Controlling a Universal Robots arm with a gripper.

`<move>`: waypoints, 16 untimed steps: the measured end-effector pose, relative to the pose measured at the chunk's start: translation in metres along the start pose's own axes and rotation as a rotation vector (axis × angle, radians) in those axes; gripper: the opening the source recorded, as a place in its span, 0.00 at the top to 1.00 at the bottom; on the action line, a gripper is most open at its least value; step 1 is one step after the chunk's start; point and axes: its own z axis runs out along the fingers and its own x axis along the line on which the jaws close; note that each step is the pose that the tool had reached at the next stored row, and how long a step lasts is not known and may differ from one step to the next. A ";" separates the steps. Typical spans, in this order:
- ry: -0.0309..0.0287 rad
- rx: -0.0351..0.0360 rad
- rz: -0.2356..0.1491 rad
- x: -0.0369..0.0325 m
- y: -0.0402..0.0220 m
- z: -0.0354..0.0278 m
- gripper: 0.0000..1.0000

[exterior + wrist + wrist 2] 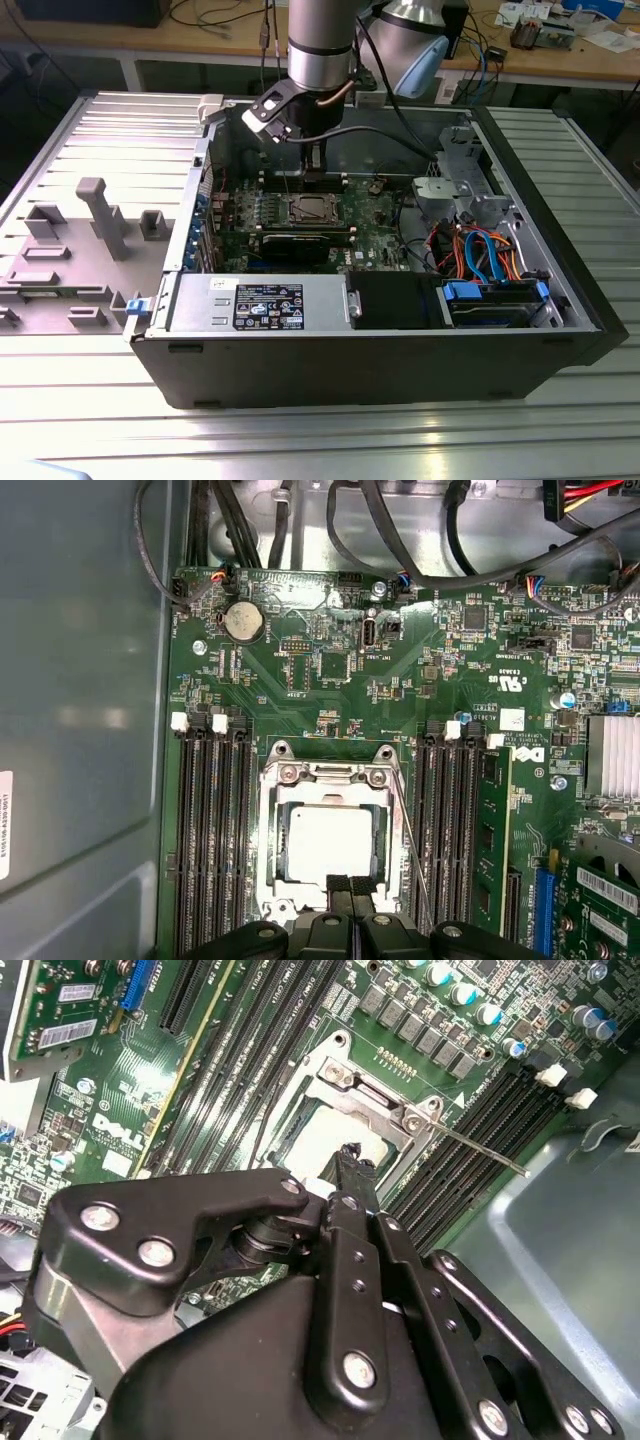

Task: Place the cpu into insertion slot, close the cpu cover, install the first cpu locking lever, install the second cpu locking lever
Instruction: 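Install the first cpu locking lever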

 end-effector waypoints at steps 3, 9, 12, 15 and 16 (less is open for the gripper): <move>-0.0011 -0.0018 -0.099 0.0000 0.0000 0.0000 0.89; -0.0024 -0.0041 -0.219 0.0000 0.0000 0.0000 0.89; -0.0026 -0.0044 -0.239 0.0000 0.0000 0.0000 0.89; -0.0028 -0.0047 -0.256 0.0000 0.0000 0.0000 0.89; -0.0029 -0.0048 -0.261 0.0000 0.0000 0.0000 0.89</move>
